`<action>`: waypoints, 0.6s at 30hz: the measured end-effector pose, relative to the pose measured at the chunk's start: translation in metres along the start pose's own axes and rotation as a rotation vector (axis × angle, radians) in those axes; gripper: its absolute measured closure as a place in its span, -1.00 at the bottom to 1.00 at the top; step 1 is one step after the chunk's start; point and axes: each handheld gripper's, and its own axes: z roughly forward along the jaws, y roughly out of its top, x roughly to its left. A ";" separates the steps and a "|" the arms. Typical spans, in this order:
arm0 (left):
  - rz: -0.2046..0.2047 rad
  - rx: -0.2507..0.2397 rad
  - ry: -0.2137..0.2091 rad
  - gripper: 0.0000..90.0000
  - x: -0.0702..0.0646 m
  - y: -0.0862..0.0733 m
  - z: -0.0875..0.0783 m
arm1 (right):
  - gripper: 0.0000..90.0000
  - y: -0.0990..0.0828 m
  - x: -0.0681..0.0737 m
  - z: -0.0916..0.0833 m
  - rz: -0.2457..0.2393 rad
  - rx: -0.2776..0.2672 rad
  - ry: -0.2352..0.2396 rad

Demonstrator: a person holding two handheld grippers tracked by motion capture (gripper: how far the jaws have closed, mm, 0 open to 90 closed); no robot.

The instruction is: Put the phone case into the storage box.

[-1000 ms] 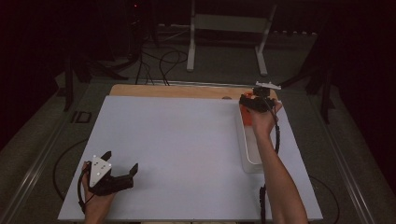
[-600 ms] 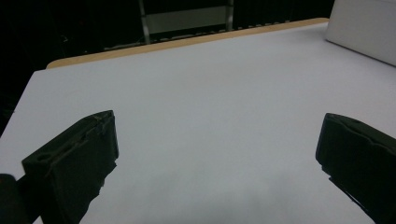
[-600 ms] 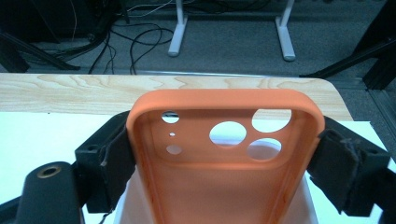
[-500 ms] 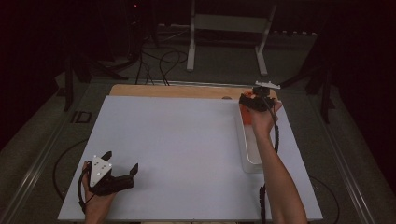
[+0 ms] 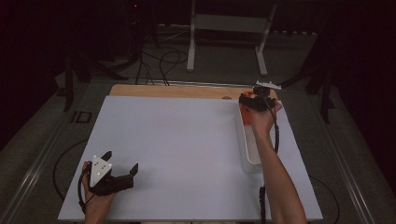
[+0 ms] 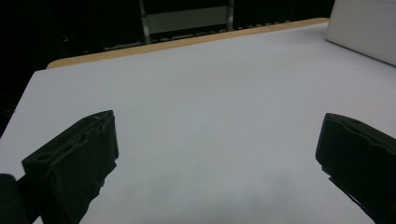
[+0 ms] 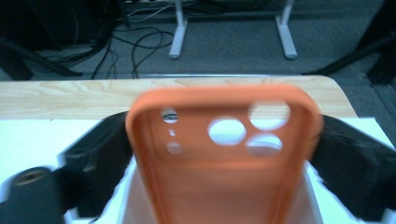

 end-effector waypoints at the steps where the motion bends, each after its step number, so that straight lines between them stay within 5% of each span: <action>1: 0.001 0.000 0.000 -1.00 0.000 0.000 0.000 | -0.83 0.000 0.000 0.000 0.007 0.000 -0.008; 18: 0.002 -0.001 0.000 -1.00 0.000 0.000 -0.001 | -0.83 -0.001 0.001 -0.004 -0.034 -0.003 0.048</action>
